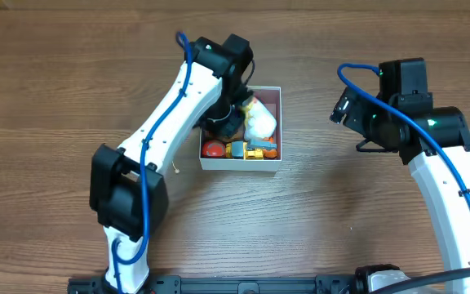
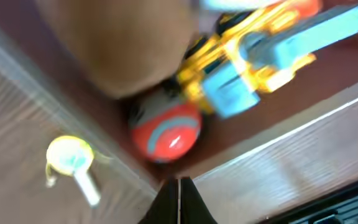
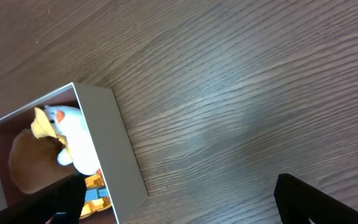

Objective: Pack container
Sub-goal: 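Place the red toy into the box front with the left gripper, then grasp the yellow cat-face rattle with the left gripper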

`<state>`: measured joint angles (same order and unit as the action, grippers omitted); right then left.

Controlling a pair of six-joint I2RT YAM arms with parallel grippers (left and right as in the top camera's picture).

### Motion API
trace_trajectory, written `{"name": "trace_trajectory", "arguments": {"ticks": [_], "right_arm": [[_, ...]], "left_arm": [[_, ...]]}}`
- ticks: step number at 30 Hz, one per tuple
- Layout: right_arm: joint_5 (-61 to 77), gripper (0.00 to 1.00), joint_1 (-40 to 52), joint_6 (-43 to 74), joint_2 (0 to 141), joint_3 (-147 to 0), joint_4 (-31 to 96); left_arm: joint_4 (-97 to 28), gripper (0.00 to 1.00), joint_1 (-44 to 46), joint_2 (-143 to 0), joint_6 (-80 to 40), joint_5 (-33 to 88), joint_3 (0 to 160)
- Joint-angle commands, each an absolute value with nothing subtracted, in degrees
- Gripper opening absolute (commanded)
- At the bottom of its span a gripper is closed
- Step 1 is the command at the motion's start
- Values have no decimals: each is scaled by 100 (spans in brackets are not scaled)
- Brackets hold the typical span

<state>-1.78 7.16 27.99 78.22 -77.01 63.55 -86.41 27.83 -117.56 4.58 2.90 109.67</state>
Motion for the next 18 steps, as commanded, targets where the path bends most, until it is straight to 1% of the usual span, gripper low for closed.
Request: {"name": "trace_trajectory", "arguments": {"ticks": [1,3,4,5,7,8,9,10,12,13,14,16,17,18], "right_arm": [[-250,99,709,2655,7817,-7728,6361],[-248,99,709,2665,7817,-7728,6357],[-239,99,709,2679,7817,-7728,6357],[-202,99,711,2679,7817,-7728,6355],[-200,100,709,2676,7817,-7728,6355],[-202,100,709,2674,7817,-7728,6355],[-204,100,709,2672,7817,-7728,6357],[-207,100,709,2672,7817,-7728,6355],[-207,100,709,2672,7817,-7728,6353],[-207,100,709,2672,7817,-7728,6351],[-207,100,709,2672,7817,-7728,6353],[-207,100,709,2672,7817,-7728,6335],[-207,100,709,2672,7817,-7728,6329],[-207,100,709,2672,7817,-7728,6316]], "left_arm": [[-8862,12,2355,-10390,-425,-523,11192],[-8917,30,1772,-9535,-803,-617,11187],[-8945,32,1485,-9295,-1011,-617,11170],[-8971,36,1046,-9059,-1374,-617,11041],[-8879,43,617,-8943,-1575,-617,10648],[-8687,49,425,-8956,-1575,-598,10132],[-8178,55,333,-8973,-1590,-386,9233],[-7537,56,329,-8993,-1638,-49,8438],[-6873,60,329,-9074,-1651,340,7719],[-6569,69,329,-9133,-1535,429,7367],[-6379,77,329,-9185,-1164,386,7107],[-6267,82,329,-9275,-565,209,6840],[-6274,82,329,-9356,-307,73,6772],[-6272,77,329,-9485,-82,-185,6696]]}}
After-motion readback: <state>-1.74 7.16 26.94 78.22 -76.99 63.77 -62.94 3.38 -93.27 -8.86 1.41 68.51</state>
